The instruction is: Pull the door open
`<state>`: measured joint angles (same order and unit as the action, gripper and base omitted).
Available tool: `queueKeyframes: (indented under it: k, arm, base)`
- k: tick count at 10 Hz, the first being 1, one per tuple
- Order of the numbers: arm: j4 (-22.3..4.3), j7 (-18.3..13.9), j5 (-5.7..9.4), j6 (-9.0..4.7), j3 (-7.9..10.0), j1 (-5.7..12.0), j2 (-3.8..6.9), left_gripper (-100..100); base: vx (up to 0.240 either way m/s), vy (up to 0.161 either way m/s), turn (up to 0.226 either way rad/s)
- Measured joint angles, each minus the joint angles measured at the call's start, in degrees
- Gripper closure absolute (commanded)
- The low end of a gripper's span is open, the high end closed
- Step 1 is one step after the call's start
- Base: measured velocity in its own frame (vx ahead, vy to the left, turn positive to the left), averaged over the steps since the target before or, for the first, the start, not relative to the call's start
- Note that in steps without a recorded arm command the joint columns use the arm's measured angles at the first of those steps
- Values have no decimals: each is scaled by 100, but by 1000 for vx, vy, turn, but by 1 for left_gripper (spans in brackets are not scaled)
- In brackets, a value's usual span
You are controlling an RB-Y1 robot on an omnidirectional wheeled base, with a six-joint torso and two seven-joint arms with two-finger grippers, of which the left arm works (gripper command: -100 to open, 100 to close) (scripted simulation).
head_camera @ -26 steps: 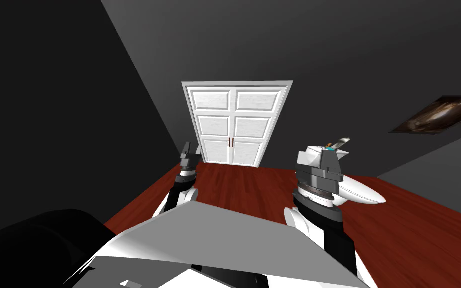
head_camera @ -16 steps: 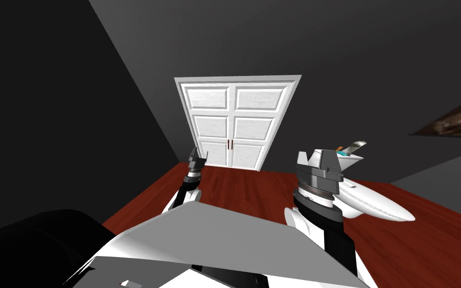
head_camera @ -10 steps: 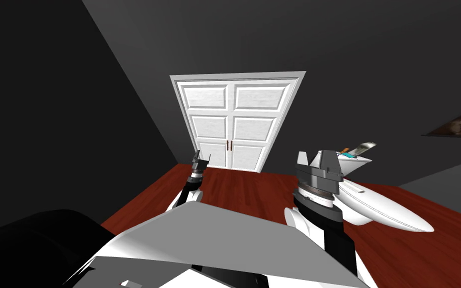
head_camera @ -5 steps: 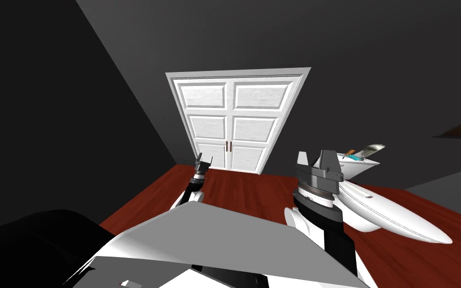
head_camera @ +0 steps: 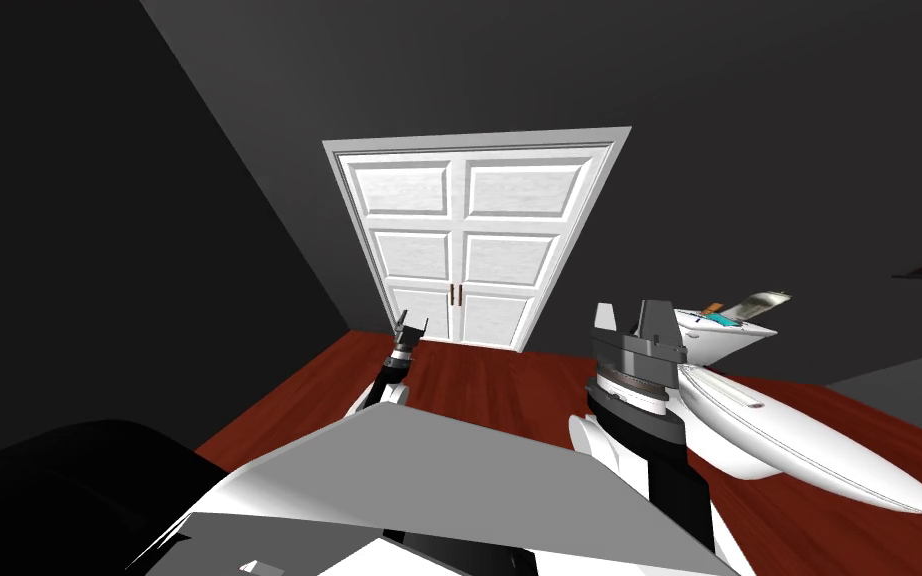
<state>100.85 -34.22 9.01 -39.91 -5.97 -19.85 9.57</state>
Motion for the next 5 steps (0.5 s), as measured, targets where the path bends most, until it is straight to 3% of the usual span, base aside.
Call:
queueKeyframes:
  k: [5]
  arm:
    - [-681, -759, 187, -151, -133, 131, 170, -100]
  base:
    - [97, -26, 9]
